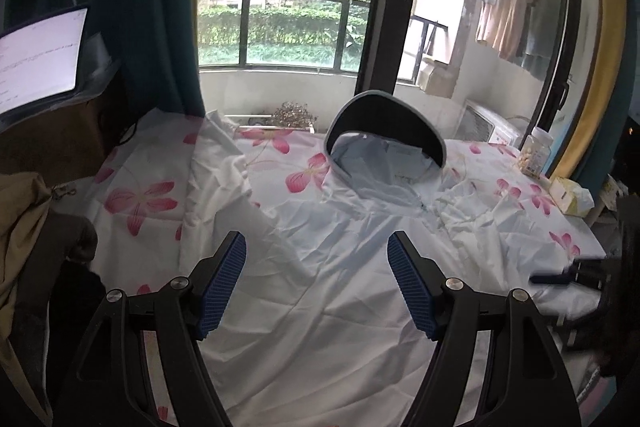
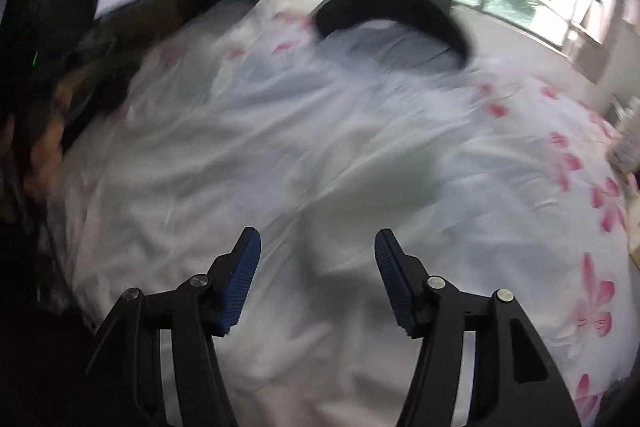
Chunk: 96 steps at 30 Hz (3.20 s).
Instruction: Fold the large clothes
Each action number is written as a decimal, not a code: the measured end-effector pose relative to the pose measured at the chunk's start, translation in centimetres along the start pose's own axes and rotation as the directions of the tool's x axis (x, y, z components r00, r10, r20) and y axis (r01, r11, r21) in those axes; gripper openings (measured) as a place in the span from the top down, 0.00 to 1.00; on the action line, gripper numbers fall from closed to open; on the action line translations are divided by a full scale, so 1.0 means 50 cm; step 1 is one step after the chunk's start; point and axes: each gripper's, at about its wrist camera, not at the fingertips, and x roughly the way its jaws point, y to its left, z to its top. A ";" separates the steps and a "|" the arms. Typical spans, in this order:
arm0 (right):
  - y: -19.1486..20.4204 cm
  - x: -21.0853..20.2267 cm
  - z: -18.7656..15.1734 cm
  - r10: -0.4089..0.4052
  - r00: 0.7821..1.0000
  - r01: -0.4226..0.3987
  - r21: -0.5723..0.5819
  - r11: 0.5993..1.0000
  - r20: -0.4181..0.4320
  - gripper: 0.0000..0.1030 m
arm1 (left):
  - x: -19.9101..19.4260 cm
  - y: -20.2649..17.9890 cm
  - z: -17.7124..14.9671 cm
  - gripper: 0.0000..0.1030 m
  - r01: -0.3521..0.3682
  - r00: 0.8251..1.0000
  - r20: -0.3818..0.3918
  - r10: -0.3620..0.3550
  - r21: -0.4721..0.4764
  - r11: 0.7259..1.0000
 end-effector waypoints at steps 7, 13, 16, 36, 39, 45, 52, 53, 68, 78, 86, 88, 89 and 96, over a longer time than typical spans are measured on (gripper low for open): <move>-0.130 0.025 0.086 -0.112 0.992 0.097 0.213 0.972 0.061 0.43 | 0.013 -0.001 0.011 0.26 -0.020 1.000 -0.003 0.020 0.005 1.000; -0.154 0.100 0.141 -0.117 0.993 0.109 0.217 0.970 0.026 0.48 | 0.052 0.037 0.008 0.26 -0.063 0.997 -0.052 0.061 -0.023 0.998; -0.169 0.142 0.164 -0.098 0.995 0.098 0.227 0.969 -0.011 0.49 | 0.071 0.056 0.008 0.26 -0.072 0.995 -0.070 0.068 -0.048 0.996; 0.015 0.018 0.295 -0.082 0.971 0.083 0.005 0.997 0.224 0.97 | 0.050 0.110 0.004 0.26 -0.036 0.999 -0.022 0.034 -0.105 0.994; 0.079 0.009 0.312 -0.046 0.965 0.058 -0.041 0.997 0.259 0.97 | 0.025 0.133 -0.003 0.26 -0.050 0.999 -0.003 0.050 -0.124 0.991; 0.193 0.047 0.298 0.098 0.971 -0.074 -0.114 0.991 0.217 0.97 | -0.025 0.176 -0.021 0.26 -0.089 0.995 0.019 0.093 -0.152 0.984; 0.223 0.100 0.202 0.199 0.976 -0.187 -0.128 0.974 0.090 0.34 | -0.056 0.188 -0.034 0.26 -0.134 0.990 0.015 0.138 -0.144 0.980; 0.209 0.087 0.193 0.198 0.975 -0.187 -0.109 0.976 0.103 0.34 | -0.055 0.184 -0.033 0.26 -0.133 0.991 0.014 0.136 -0.138 0.981; -0.234 -0.076 0.064 -0.284 0.942 0.232 0.266 0.936 0.178 0.34 | 0.081 0.011 -0.011 0.26 0.019 0.995 -0.094 -0.014 0.058 0.998; -0.384 0.027 0.070 -0.285 0.958 0.261 0.281 0.923 0.045 0.42 | 0.097 -0.003 -0.026 0.26 0.124 0.981 -0.157 -0.115 0.050 0.991; -0.384 0.113 0.087 -0.233 0.971 0.238 0.165 0.957 -0.051 0.99 | 0.150 -0.007 -0.045 0.26 0.094 0.967 -0.245 -0.078 0.055 0.994; -0.398 0.104 0.097 -0.267 0.963 0.269 0.175 0.947 -0.035 0.99 | 0.156 -0.008 -0.044 0.26 0.085 0.967 -0.247 -0.068 0.058 0.995; -0.411 0.100 0.100 -0.275 0.961 0.276 0.191 0.942 -0.029 1.00 | 0.160 -0.008 -0.042 0.26 0.079 0.967 -0.248 -0.061 0.060 0.995; -0.474 0.091 0.110 -0.337 0.941 0.321 0.296 0.900 0.005 1.00 | 0.195 -0.027 -0.027 0.26 0.080 0.962 -0.266 -0.053 0.092 0.992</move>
